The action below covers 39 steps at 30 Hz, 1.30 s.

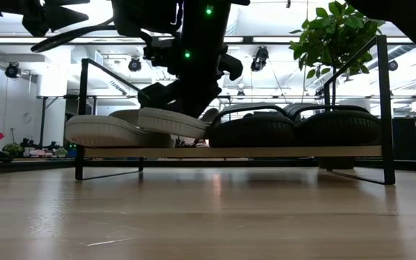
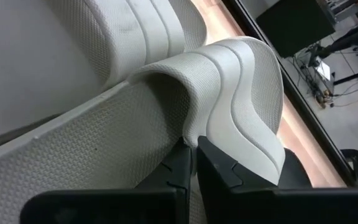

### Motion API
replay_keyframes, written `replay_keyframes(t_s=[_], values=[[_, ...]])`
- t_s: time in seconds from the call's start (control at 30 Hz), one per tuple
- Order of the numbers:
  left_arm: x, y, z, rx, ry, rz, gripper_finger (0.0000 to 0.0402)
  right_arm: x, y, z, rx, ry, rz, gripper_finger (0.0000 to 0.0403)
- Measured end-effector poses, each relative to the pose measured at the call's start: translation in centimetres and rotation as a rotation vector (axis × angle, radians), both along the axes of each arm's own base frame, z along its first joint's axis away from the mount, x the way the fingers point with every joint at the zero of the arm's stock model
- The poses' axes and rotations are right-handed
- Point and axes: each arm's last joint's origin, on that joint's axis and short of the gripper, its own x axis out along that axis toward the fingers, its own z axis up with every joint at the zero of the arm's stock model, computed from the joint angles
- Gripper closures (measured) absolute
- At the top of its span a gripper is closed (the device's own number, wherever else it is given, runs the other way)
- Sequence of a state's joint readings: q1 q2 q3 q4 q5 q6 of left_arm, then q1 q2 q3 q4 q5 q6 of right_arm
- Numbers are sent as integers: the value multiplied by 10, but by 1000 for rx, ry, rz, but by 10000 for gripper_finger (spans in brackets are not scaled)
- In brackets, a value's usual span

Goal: Pick and place slides into the shelf
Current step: Put the gray slides on the shelf

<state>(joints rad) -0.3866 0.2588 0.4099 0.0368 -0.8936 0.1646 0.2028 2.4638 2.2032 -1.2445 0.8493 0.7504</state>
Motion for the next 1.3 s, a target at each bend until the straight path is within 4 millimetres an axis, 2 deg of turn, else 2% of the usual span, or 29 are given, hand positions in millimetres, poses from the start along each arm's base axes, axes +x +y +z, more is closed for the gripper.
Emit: replay_keyframes(t_s=[0.27,0.5,0.7,1.07,1.3], values=[[0,0,0,0,0,0,123,0,1,2,30,9,5,330],[0,0,0,0,1,0,123,2,2,15,94,-7,15,255],[0,0,-1,1,2,0,123,5,5,29,144,-42,32,214],[0,0,-1,1,3,0,123,2,5,45,182,-26,69,204],[0,0,-1,1,3,0,123,-4,8,64,228,-47,88,213]])
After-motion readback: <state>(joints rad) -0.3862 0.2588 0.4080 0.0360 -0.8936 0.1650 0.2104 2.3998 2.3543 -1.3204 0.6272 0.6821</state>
